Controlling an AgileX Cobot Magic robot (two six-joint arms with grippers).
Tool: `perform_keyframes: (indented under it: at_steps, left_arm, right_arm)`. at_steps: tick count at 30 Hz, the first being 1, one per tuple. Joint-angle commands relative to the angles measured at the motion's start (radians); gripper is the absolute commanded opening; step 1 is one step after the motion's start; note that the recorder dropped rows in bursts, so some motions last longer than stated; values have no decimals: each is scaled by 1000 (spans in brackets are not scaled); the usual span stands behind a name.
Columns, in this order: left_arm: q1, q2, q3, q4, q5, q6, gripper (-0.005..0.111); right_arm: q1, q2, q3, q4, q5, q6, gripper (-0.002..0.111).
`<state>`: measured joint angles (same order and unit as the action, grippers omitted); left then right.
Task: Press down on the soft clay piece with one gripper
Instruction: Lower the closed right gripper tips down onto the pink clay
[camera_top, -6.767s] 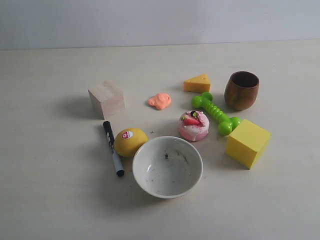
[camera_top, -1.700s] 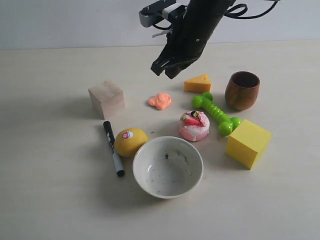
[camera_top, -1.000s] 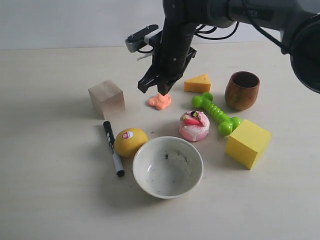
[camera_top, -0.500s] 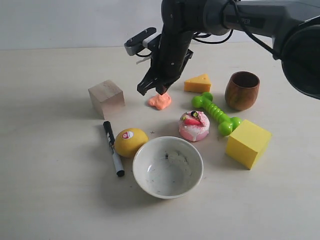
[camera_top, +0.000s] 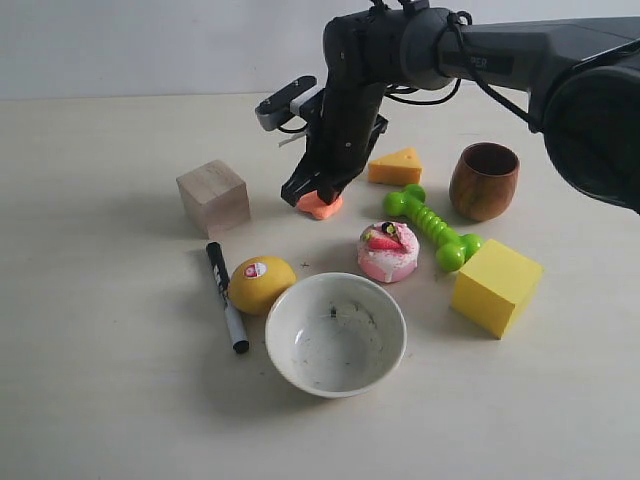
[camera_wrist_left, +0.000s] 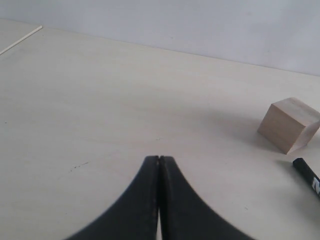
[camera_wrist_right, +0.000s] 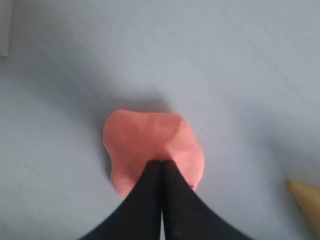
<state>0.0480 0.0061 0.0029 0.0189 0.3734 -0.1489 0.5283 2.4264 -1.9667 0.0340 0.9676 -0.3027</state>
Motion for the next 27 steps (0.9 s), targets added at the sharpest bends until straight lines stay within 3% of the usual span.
perform_keyframes:
  at_steps: [1,27]
  left_arm:
    - [2,-6,-3,0,-9,-3,0]
    - [2,-6,-3,0,-9,-3,0]
  right_arm:
    - [-5,31,-6,-7,-25,-9,0]
    - [-5,182,-6,101,-13,-46,0]
